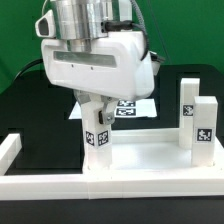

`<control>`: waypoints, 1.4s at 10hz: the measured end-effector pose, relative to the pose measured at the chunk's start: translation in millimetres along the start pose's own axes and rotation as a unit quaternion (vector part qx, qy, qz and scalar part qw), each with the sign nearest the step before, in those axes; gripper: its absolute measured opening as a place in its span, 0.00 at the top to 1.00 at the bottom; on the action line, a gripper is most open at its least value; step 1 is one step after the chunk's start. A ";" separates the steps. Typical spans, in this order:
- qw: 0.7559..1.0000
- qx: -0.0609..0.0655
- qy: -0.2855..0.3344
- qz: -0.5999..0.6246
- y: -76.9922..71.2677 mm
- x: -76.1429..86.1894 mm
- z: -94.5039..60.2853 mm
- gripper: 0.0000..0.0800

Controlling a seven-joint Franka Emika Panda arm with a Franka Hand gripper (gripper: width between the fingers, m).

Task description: Assemble desk

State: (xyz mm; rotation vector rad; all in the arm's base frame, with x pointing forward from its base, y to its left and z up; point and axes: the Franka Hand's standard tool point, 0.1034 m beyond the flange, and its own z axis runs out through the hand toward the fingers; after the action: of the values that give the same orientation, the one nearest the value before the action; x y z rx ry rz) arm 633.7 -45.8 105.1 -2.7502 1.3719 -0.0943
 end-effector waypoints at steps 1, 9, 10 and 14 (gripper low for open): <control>0.999 -0.001 -0.003 0.051 1.0 0.4 -0.3 0.64; 0.868 0.010 -0.030 0.495 1.8 -0.3 0.4 0.62; 0.867 0.004 -0.024 0.497 3.9 -0.1 0.1 0.62; 0.877 0.004 -0.034 0.479 -0.6 -3.5 -7.8 0.22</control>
Offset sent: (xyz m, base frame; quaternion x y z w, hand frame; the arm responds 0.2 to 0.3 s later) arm -0.0037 -0.0060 -0.0013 -0.0378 -0.0513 0.3426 0.9373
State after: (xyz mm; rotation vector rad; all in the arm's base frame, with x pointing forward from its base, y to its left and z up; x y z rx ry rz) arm 631.4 -42.8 112.9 -1.7276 2.4723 0.0534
